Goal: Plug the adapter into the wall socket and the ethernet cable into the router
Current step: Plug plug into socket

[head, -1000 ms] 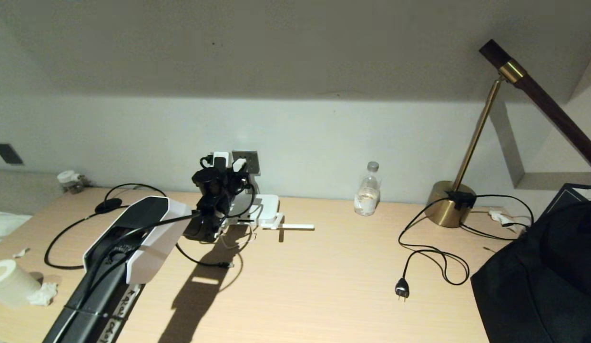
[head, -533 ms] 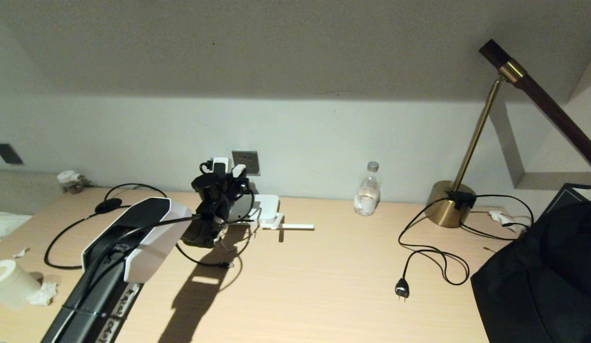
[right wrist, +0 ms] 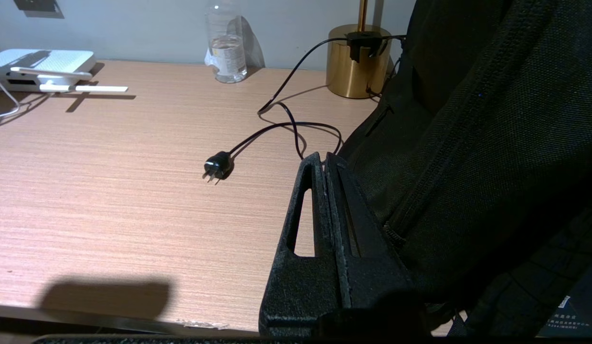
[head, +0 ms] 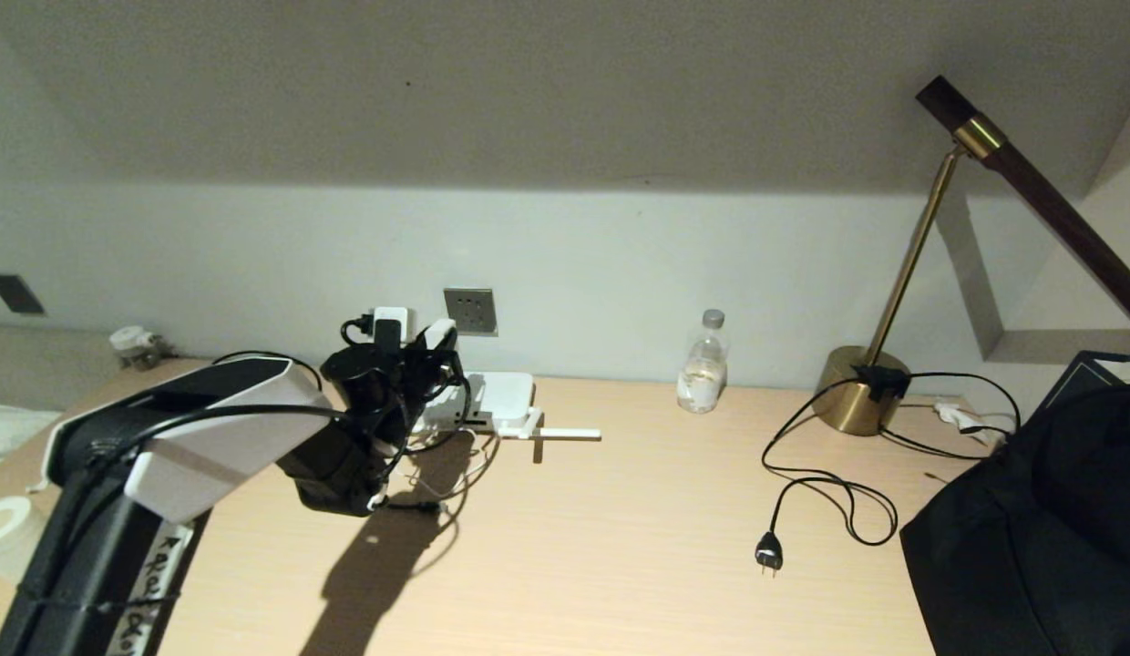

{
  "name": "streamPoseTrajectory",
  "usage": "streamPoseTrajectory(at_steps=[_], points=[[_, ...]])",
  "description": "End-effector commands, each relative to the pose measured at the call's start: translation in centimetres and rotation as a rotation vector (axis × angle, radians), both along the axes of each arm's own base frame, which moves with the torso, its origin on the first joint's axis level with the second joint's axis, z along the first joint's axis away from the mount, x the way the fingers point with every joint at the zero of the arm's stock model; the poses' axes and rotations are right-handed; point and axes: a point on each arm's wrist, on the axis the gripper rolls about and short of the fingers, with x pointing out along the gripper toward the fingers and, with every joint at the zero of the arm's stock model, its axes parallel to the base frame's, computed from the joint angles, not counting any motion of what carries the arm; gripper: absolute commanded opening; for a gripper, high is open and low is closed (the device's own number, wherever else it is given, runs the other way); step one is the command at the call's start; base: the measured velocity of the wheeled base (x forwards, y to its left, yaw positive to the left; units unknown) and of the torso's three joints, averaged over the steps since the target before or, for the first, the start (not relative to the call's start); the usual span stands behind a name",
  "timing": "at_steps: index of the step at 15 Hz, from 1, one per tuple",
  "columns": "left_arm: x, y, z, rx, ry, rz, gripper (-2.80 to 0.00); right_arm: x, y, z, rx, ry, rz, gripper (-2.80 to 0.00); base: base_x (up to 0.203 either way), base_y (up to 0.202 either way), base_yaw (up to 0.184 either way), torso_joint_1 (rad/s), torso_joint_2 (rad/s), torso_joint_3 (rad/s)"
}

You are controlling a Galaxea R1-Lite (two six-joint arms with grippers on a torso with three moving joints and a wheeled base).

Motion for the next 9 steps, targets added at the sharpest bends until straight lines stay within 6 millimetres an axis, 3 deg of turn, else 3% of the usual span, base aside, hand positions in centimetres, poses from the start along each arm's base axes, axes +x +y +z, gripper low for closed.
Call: streamPoseTrajectory(at_steps=[1,5,9], points=[[-2.5,0.3,3.3,-0.006,-0.029,-0.006,-2.80,0.0,0.0,0.0,0.000,0.001,0.000,-2.80,0.000,0.000,0.000,0.000,0.00,0.000],[-7.9,0.9,5.5,0.016,0.034,-0.024,-2.80,0.0,0.0,0.0,0.000,0.000,0.000,-2.80,0.000,0.000,0.000,0.000,0.00,0.000],[-12.1,1.7,6.7,0.048,0.070,-0.024,-2.80,0.0,0.0,0.0,0.000,-0.002,0.000,-2.80,0.000,0.000,0.000,0.136,-0.31,-0.163]])
